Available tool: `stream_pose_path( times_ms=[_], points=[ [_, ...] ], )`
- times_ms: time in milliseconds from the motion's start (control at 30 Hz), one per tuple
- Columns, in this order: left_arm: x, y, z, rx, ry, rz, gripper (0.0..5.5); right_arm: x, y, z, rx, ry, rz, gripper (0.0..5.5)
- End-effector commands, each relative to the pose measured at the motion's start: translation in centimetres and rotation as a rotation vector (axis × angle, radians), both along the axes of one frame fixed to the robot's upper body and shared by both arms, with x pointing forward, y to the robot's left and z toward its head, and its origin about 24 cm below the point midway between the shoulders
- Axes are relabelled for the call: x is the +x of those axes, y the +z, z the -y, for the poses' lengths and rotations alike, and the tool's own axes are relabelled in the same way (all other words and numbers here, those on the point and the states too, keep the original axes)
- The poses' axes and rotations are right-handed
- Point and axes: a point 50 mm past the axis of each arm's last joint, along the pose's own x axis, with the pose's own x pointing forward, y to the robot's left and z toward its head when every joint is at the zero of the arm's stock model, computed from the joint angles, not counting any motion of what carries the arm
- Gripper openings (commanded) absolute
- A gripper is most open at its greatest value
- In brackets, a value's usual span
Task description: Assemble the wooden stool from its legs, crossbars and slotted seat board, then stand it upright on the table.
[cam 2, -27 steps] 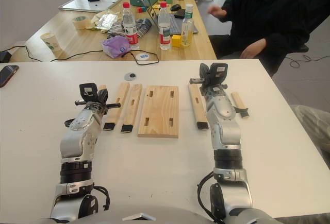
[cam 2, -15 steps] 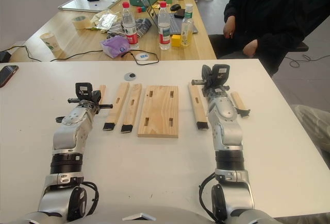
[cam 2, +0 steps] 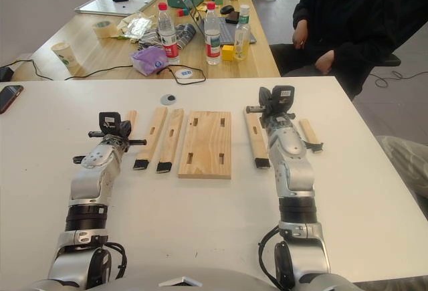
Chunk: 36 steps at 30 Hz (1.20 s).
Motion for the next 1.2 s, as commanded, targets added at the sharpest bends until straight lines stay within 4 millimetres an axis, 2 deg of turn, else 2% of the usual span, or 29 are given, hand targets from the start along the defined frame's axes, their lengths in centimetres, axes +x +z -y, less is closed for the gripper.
stream_pose_path(
  times_ms=[33, 400, 467, 567, 700, 900, 1200],
  points=[
    [-0.3, 0.0, 0.1, -0.01, -0.004, 0.017, 0.0, -0.6, -0.7, 0.0, 0.004, 0.001, -0.033, 0.03],
    [-0.6, -0.5, 0.0, -0.024, 0.008, -0.001, 0.0, -0.5, -0.6, -0.2, 0.004, 0.008, -0.036, 0.03],
    [0.0, -0.7, -0.1, -0.029, 0.006, -0.014, 0.23, -0.4, -0.6, -0.2, 0.004, 0.008, -0.039, 0.0],
    [0.8, -2.4, -0.9, -0.04, 0.024, -0.092, 0.67, -0.4, -0.5, -0.3, 0.006, 0.005, -0.036, 0.0],
    [1.6, -3.8, -2.2, -0.025, 0.053, -0.133, 1.3, -0.4, -0.7, -0.2, 0.004, 0.004, -0.042, 0.0],
    [1.7, -5.2, -3.6, 0.025, 0.062, -0.19, 2.27, -0.5, -0.7, -0.1, -0.002, -0.003, -0.04, 0.0],
    [1.3, -5.8, -4.7, 0.045, 0.034, -0.224, 2.27, 0.1, -0.4, -0.5, -0.005, 0.018, -0.034, 0.0]
  ],
)
